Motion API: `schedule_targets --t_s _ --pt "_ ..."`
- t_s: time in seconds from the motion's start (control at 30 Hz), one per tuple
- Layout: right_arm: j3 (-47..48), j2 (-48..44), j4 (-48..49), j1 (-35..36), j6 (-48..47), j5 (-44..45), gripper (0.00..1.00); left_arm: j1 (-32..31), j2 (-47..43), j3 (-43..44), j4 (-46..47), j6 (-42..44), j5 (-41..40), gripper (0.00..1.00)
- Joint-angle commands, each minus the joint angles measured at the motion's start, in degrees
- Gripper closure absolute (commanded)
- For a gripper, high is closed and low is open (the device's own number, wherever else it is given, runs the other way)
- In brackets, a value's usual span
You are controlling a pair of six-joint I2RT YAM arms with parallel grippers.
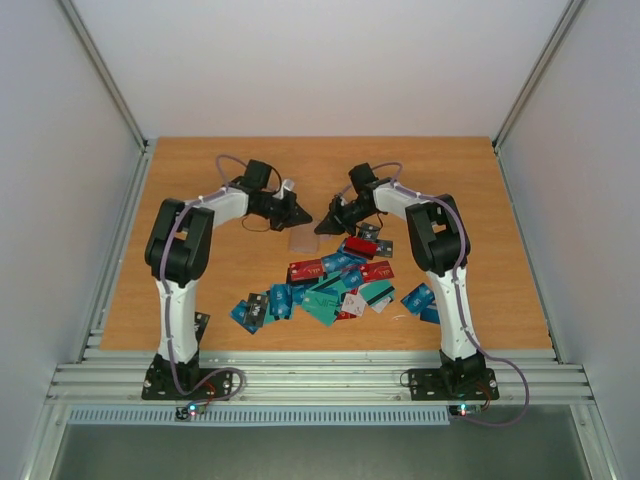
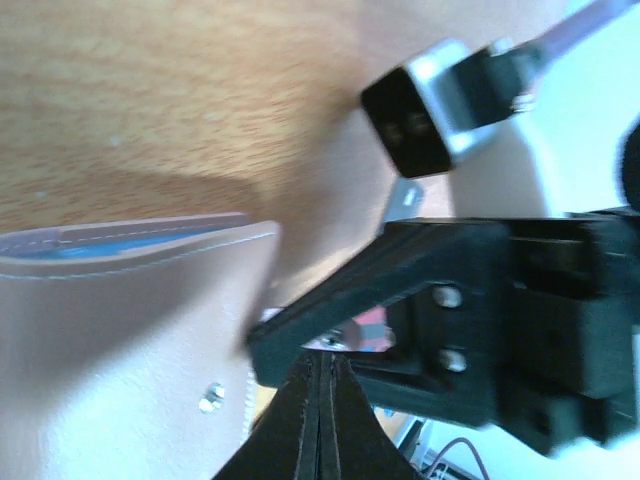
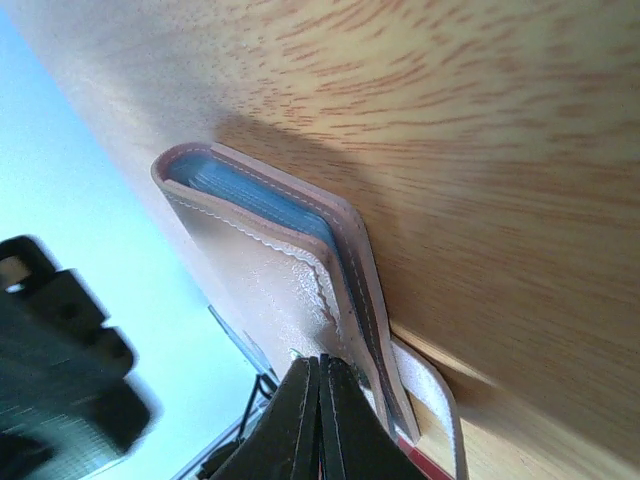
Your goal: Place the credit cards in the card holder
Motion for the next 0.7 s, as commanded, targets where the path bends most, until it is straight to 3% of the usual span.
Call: schedule_targets --t_s 0.0,0.23,0.67 --pt "0.95 2.66 -1.46 0.51 -1.06 1.79 0.97 1.79 -5.9 1.29 1.73 -1.27 2.1 0.98" --pt "2.11 2.85 -4.04 0.52 -3.14 3.16 0.97 2.15 -4.32 9.12 -23.71 19.39 -7.83 0.76" --pt "2.65 2.53 -5.61 0.6 -3.99 3.71 0.97 0.2 -0.78 9.82 -31.58 32.41 -15.25 0.53"
